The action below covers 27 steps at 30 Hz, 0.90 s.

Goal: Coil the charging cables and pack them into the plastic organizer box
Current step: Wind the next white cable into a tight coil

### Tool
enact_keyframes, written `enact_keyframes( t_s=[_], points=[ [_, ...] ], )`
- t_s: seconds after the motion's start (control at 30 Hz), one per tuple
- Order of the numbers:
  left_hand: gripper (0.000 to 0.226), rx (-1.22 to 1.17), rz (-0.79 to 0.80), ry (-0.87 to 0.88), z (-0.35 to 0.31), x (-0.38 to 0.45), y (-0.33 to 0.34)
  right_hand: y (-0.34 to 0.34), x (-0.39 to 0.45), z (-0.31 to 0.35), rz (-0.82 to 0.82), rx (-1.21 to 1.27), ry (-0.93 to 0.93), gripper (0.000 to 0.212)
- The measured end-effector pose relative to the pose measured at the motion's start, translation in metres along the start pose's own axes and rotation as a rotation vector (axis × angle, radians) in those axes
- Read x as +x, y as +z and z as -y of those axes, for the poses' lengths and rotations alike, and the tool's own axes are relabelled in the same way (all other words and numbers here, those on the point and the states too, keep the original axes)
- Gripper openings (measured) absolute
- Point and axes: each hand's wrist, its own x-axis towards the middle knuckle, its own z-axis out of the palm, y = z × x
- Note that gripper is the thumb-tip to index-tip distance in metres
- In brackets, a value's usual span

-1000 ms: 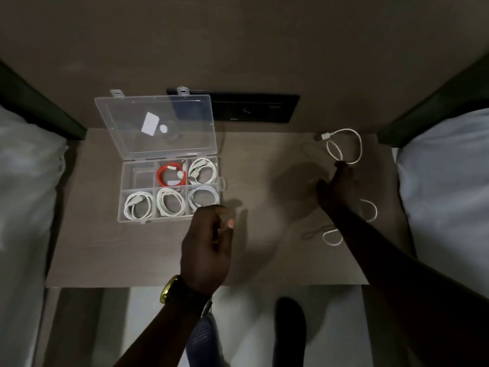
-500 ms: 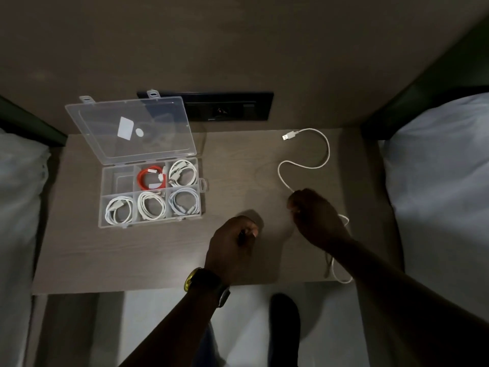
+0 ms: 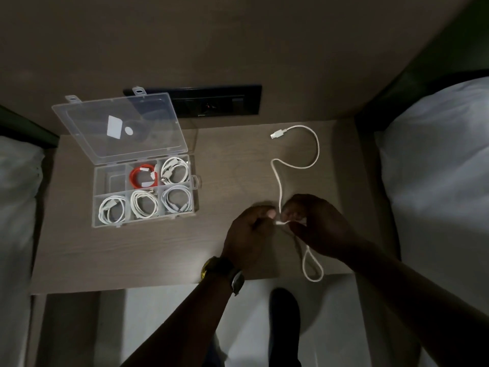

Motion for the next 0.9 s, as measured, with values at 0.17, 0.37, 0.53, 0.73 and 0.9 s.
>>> enact_keyframes(
  t_s=[0.17,0.37,0.53,0.73,0.9],
  points=[
    [0.028,-0.414,0.238,-0.281,-0.030,0.000,-0.008,-0.017,-0.001,0.022,-0.002,0.028,-0.122,0.018],
    [0.015,-0.578,0.304,-0.370,-0.039,-0.006,-0.027,-0.023,-0.007,0.015,0.158,0.252,0.078,0.015],
    [0.015,-0.707,0.527,-0.516,-0.037,-0.018,-0.036,-0.037,0.003,0.010,0.167,0.350,0.037,0.016],
    [0.005,-1.459,0.537,-0.251,-0.049,-0.021,-0.041,-0.015,-0.004,0.022,0.180,0.085,0.043,0.007],
    [0.025,-1.564,0.101,-0.010,-0.056,-0.008,-0.080,0.009,-0.044,0.018,0.206,0.065,0.165,0.007]
  ],
)
